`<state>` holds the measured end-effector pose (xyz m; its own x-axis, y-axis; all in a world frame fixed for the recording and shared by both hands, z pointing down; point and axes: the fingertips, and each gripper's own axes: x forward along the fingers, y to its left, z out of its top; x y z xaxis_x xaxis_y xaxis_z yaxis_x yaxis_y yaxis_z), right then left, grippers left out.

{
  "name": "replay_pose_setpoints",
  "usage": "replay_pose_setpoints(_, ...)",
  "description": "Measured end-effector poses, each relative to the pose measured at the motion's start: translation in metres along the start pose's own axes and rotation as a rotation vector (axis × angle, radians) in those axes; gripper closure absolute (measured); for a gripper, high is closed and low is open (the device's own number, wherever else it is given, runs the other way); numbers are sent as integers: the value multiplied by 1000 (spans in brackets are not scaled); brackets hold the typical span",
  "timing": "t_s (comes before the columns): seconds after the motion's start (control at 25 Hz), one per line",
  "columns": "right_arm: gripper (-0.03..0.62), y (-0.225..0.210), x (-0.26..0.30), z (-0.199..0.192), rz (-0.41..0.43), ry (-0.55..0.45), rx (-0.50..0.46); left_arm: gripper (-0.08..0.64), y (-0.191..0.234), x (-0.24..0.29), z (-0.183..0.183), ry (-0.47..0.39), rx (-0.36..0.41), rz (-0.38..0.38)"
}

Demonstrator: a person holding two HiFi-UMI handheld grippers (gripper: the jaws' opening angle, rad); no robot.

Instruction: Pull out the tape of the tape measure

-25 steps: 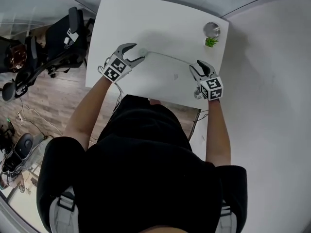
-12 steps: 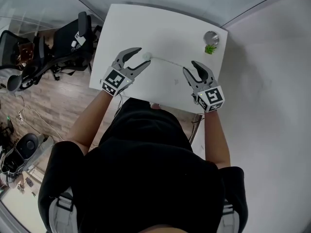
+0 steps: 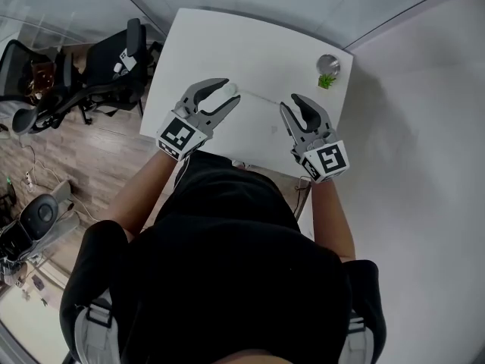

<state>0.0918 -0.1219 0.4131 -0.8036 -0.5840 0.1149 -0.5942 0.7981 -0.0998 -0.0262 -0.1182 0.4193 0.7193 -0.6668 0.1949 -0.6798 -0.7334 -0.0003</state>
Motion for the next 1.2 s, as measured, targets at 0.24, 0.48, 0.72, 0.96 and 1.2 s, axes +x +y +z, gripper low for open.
replay_pose_setpoints(0.24,492,6,2,21,9,-55,44,465,-14,0,9,-29,-8,-15)
replay_pose_setpoints(0.48,522,10,1,32,15,-72,9,510,-22,-1,22,-89,4,-16)
replay_pose_setpoints(0.72,559,10,-2,30,12,-82,9,549,-23,2,24,-101,7,3)
replay_pose_setpoints(0.96,593,2,-5,31,-33,-75,-28,549,-19,8,34,-115,34,12)
replay_pose_setpoints(1.2,592,-5,-8,29,-63,-57,-59,549,-14,13,32,-107,13,20)
